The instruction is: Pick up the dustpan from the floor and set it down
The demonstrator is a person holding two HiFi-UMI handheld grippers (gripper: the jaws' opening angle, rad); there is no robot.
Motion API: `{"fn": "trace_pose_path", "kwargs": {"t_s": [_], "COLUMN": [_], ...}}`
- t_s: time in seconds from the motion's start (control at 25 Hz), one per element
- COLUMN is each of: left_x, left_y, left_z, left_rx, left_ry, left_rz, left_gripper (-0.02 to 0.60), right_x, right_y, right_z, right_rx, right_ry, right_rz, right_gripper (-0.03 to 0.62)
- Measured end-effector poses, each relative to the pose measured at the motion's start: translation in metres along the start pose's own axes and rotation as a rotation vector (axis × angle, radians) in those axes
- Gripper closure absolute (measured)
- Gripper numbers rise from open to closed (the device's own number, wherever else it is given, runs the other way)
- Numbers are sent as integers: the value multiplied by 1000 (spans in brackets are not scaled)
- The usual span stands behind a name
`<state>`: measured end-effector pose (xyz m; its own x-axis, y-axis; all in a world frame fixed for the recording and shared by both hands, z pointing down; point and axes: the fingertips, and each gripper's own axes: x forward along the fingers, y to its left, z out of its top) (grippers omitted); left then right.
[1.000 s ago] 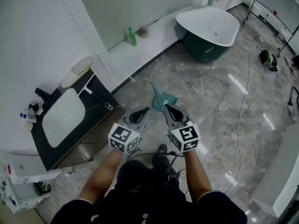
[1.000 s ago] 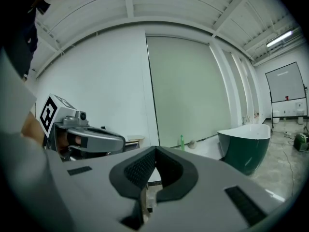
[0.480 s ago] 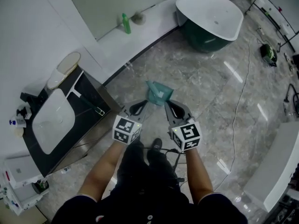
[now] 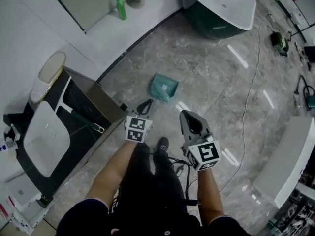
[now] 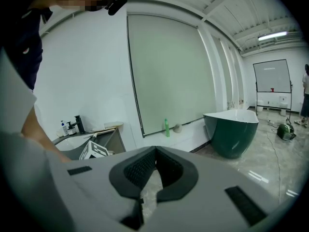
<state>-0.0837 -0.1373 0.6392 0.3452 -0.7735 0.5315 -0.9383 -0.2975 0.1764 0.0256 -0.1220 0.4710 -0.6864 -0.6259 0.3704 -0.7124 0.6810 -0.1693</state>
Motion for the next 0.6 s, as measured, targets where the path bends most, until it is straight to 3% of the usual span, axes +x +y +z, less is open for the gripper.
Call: {"fn": "trace_pose_path", "kwargs": {"t_s": [0.16,0.2,0.32,0.6], "left_x": [30,37,59,95], "left_y": [12,15,22,27], "left_z": [-18,-22,-30,-17], "left_rx": [-32,-37,-43,0], "left_ry": [31,39,48,19], "left_rz": [-6,-6,-9,-35], "left_gripper": [554,500,449,442], "right_x": [9,10,14,20], "right_y": [3,4,4,-3], "right_z": [-6,-6,-10,-19], "right_rx": [9,10,20,26], "right_ry": [22,25,48,92], "right_rz": [-3,-5,-20,-47], "right_gripper": [588,588,588,588]}}
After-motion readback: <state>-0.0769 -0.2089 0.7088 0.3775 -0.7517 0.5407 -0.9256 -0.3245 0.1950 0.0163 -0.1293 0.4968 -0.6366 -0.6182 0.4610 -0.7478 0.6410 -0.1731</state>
